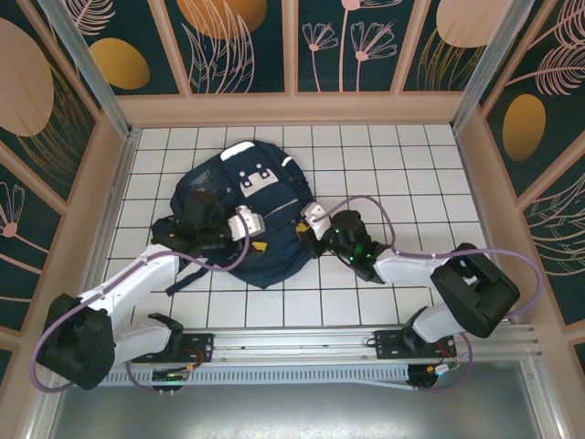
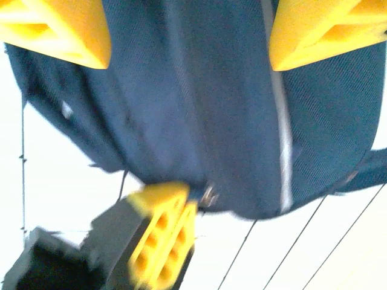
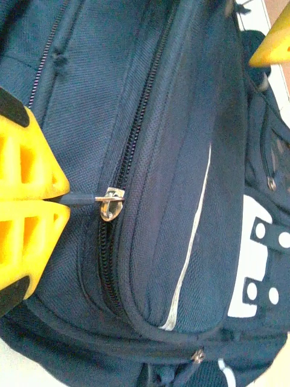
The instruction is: Pack books, pencil case, and school supplies into a backpack
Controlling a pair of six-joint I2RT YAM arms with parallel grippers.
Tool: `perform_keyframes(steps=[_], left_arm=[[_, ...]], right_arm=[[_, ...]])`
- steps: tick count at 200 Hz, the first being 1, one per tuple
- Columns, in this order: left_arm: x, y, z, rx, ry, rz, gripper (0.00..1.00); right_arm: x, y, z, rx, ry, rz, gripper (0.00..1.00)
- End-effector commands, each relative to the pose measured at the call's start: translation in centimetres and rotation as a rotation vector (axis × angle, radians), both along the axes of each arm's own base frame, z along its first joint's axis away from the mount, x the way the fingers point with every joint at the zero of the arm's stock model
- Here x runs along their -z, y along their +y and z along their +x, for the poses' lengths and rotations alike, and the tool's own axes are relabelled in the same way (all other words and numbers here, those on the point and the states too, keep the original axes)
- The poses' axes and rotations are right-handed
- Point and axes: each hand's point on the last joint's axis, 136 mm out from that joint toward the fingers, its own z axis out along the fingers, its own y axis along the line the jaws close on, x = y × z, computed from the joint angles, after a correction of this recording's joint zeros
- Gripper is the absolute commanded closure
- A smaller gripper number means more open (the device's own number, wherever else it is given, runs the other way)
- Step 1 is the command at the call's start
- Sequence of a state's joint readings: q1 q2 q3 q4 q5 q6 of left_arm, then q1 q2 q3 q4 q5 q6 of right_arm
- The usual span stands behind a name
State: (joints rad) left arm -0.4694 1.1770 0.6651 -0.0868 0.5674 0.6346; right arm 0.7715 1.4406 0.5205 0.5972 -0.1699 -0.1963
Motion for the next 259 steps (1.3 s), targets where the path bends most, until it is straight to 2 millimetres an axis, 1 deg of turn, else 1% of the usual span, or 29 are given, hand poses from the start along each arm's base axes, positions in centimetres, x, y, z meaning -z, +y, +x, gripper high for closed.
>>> perform_keyframes(steps=[1,18,37,56,68,77,88,96,105,115,130,155,163,166,172,182,192,203,215,229,247,251,259], left_arm=[[-2.1,-1.4,1.4,-0.073,0.014,-0.089,0.32],[-2.1,-1.7,1.9,-0.102,-0.003,-0.084,0.32],[-0.7,-1.5,2.7,-0.146,0.004,-0.034,0.31],[0.6,-1.1,3.4,-0.175,0.008,0.010,0.34],[1.1,-1.1,3.8,-0.188,0.006,0.024,0.45],[1.1,-1.2,3.9,-0.181,0.000,0.031,0.54],[1.0,-1.2,3.9,-0.169,-0.020,0.049,0.77],[0.9,-1.2,3.7,-0.149,-0.039,0.060,1.00],[0.7,-1.0,3.7,-0.148,-0.066,0.060,1.00],[0.3,-1.2,3.1,-0.110,-0.093,0.048,1.00],[0.1,-1.8,1.8,-0.022,-0.109,0.033,1.00],[0.0,-2.8,-0.4,0.128,-0.122,0.000,1.00],[-0.2,-3.0,-0.7,0.150,-0.129,-0.013,1.00],[-0.2,-3.0,-0.8,0.159,-0.131,-0.017,1.00],[-0.3,-3.1,-0.9,0.173,-0.135,-0.023,1.00],[-0.4,-3.4,-1.3,0.202,-0.135,-0.029,1.00],[-0.7,-3.5,-1.5,0.229,-0.146,-0.034,1.00],[-1.6,-3.7,-1.9,0.256,-0.177,-0.058,1.00],[-2.8,-3.9,-2.3,0.285,-0.223,-0.083,1.00],[-3.4,-3.8,-2.7,0.311,-0.257,-0.082,1.00],[-2.9,-3.6,-3.1,0.350,-0.249,-0.039,1.00],[-2.6,-3.6,-3.2,0.358,-0.241,-0.031,1.00],[-2.0,-3.4,-3.6,0.374,-0.228,-0.015,1.00]], right_arm=[[-2.7,2.1,-0.4,-0.083,-0.073,0.037,1.00],[-3.2,2.7,-0.9,-0.104,-0.075,0.048,1.00],[-3.5,3.3,-1.6,-0.131,-0.080,0.050,1.00],[-3.5,3.7,-2.3,-0.159,-0.086,0.044,1.00],[-3.7,3.8,-2.5,-0.164,-0.086,0.052,1.00],[-3.6,3.5,-2.1,-0.132,-0.079,0.059,1.00],[-3.2,2.6,-0.8,-0.058,-0.038,0.074,1.00],[-2.7,1.8,0.0,-0.017,-0.004,0.087,1.00],[-2.3,0.7,0.9,0.035,0.010,0.093,1.00],[-1.6,-0.5,2.1,0.104,0.014,0.082,1.00],[-0.9,-3.1,4.8,0.243,0.044,0.088,1.00],[-0.7,-7.6,9.3,0.464,0.089,0.155,1.00],[-0.8,-7.7,9.8,0.483,0.094,0.176,1.00],[-1.0,-8.7,10.6,0.514,0.090,0.183,1.00],[-1.2,-9.2,11.3,0.533,0.082,0.193,1.00],[-1.6,-9.4,12.1,0.535,0.059,0.202,1.00],[-2.1,-9.3,12.5,0.515,0.035,0.210,1.00],[-2.5,-8.4,12.3,0.451,0.017,0.211,1.00],[-2.8,-7.2,11.3,0.364,-0.001,0.199,1.00],[-2.7,-6.1,9.5,0.263,-0.016,0.176,1.00],[-2.0,-4.8,6.3,0.098,0.002,0.133,1.00],[-1.8,-4.6,5.6,0.057,0.010,0.123,0.95],[-1.6,-4.0,3.9,-0.044,0.010,0.095,0.82]])
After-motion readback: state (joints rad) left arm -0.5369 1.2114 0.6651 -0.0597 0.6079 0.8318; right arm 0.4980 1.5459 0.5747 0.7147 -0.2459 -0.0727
